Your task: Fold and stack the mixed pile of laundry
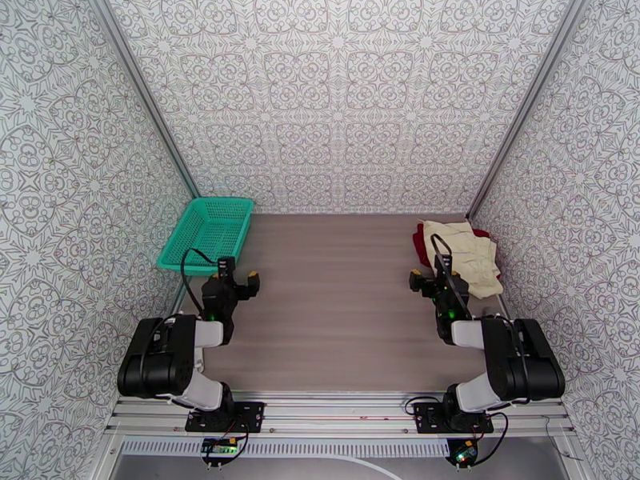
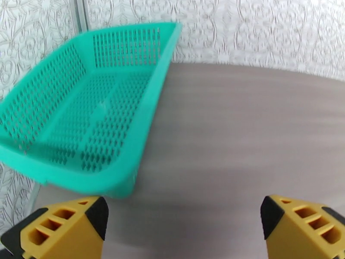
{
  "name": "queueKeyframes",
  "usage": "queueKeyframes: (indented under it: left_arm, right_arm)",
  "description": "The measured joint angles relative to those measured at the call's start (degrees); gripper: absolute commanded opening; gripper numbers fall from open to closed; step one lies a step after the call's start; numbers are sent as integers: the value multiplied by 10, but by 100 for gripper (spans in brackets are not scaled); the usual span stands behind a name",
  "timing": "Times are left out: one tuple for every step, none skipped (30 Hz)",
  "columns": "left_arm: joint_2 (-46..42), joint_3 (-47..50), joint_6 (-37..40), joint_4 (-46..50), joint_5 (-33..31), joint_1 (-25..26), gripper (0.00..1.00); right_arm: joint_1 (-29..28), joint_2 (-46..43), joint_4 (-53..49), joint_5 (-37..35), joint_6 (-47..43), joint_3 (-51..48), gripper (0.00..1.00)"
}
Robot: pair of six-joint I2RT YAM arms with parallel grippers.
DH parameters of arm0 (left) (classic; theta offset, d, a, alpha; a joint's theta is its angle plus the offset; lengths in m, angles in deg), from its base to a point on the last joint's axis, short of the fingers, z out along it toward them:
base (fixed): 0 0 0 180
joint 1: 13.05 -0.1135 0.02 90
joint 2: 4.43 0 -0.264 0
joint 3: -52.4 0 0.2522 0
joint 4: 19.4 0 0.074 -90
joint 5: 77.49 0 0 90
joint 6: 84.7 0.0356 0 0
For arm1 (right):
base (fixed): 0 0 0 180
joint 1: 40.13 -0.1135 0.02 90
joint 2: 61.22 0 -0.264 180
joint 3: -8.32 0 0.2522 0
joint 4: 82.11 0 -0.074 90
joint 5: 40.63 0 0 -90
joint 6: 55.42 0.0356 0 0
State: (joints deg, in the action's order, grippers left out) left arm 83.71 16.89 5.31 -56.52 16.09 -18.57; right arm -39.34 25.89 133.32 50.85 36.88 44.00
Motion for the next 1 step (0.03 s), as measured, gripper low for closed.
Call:
queueKeyframes:
  left_arm:
    - [0,0,0,3,1,0,99]
  right_arm:
    - [0,0,0,0,-2,0,99]
